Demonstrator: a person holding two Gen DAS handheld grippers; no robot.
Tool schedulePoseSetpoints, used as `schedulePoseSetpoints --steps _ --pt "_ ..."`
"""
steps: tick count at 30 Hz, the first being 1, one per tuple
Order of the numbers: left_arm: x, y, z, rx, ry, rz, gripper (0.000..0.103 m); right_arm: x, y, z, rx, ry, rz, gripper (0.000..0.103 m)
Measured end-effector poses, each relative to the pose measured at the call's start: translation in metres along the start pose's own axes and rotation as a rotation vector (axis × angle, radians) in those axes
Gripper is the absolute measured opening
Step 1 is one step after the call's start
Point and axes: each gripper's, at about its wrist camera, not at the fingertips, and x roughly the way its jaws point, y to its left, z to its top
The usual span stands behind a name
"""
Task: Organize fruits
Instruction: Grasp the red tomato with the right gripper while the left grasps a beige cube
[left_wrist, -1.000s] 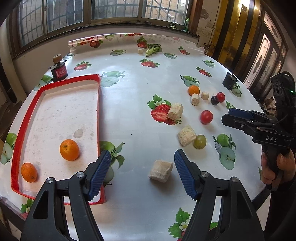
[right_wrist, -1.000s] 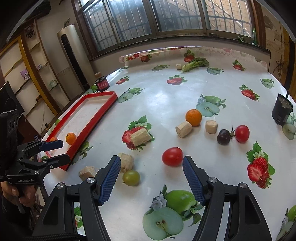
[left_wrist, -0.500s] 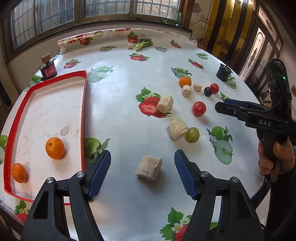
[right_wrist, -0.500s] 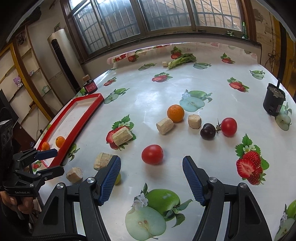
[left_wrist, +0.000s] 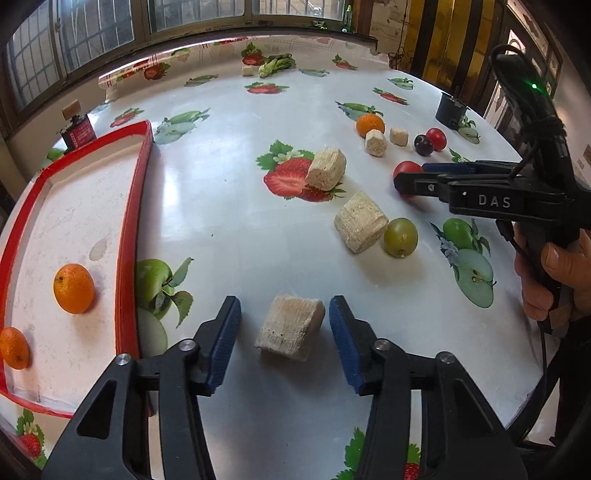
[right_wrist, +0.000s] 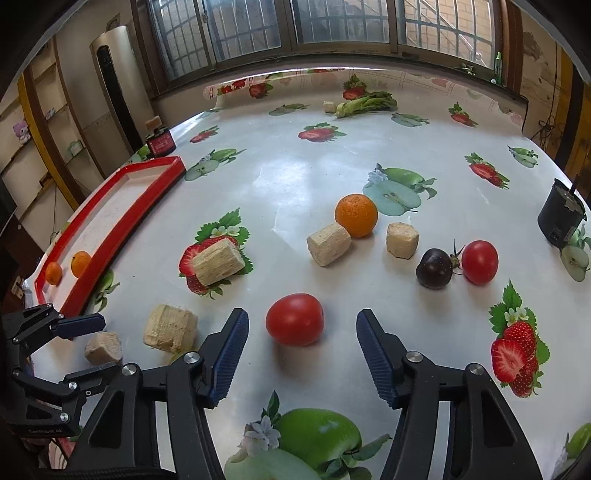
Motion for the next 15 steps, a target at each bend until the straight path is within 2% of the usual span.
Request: schedulePoseSetpoints --steps 1,2,3,4,15 --pt "-0.001 -0.001 0.000 0.009 -0.005 0.010 0.032 0.004 -0.001 0.000 0.003 0.012 0.000 0.051" --pt "-0.001 0.000 0.000 0.011 -0.005 0.005 0.029 0.009 -0.002 -0.001 0.007 0.025 0.001 0.047" --pt "-0.002 0.001 0.000 0.006 -0.003 -0.007 0.028 0.009 -0.003 -0.002 0.010 0.020 0.003 0.045" --pt "-0.003 0.002 0.000 -0.001 -0.001 -0.018 0.028 0.008 -0.002 -0.002 0.008 0.011 0.004 0.036" --pt "-0.034 0.023 0.014 -0.049 -0.086 0.014 0.028 -0.027 0.005 0.009 0.024 -0.055 0.040 0.035"
